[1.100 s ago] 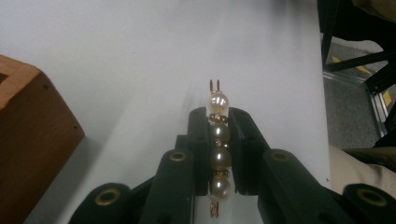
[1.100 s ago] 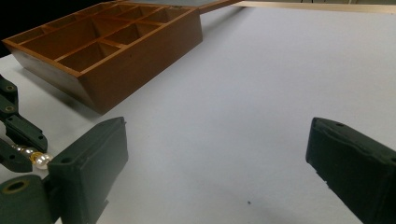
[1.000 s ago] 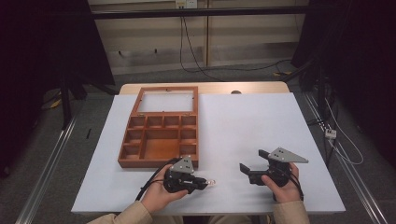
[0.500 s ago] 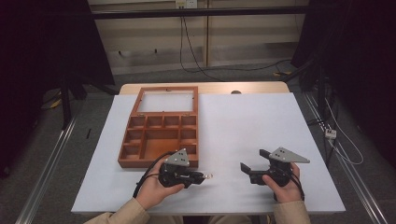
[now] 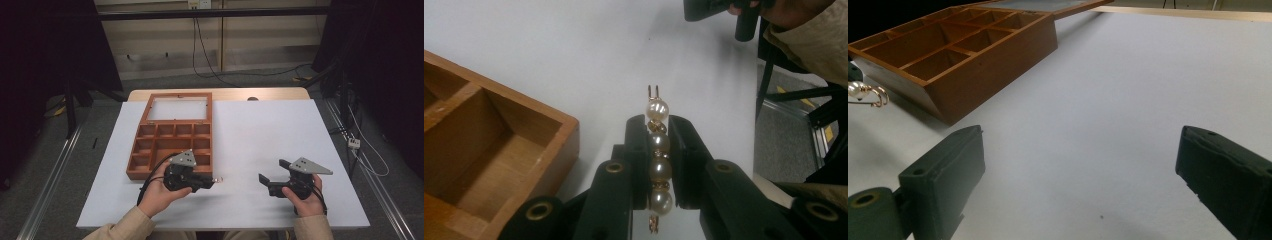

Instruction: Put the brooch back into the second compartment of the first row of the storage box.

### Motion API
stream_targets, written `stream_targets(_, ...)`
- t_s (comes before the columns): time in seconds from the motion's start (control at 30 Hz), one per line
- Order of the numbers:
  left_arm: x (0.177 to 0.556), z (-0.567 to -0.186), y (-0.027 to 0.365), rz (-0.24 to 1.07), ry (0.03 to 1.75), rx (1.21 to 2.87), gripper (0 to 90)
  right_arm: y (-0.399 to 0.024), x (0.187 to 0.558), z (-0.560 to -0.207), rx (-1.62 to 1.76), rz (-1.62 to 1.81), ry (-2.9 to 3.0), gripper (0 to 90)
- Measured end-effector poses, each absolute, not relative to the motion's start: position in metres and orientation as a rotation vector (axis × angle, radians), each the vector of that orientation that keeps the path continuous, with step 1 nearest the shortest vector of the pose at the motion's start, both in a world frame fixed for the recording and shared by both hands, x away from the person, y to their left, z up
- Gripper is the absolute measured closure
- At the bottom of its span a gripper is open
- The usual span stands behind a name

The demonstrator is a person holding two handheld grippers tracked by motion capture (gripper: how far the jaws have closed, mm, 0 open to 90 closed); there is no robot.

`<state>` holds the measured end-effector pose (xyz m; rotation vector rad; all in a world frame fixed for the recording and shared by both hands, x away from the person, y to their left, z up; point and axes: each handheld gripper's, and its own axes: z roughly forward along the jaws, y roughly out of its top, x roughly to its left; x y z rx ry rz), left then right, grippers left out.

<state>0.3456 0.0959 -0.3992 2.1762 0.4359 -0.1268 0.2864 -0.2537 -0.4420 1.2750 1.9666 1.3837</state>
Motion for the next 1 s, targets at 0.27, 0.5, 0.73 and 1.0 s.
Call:
stream_targets(0.27, 0.352, -0.392, 0.105, -0.120, 0.467, 2.160, 80.0, -0.255, 0.287, -0.443, 1.268, 1.367, 1.972, 5.2)
stream_targets(0.5, 0.356, -0.388, 0.112, -0.115, 0.486, 2.157, 80.0, -0.261, 0.286, -0.445, 1.259, 1.342, 1.976, 5.1)
stream_targets(0.73, 0.360, -0.383, 0.118, -0.114, 0.509, 2.145, 80.0, -0.265, 0.285, -0.446, 1.256, 1.331, 1.961, 4.9)
stream_targets(1.0, 0.366, -0.379, 0.127, -0.111, 0.543, 2.134, 80.0, -0.267, 0.286, -0.447, 1.253, 1.318, 1.959, 4.7)
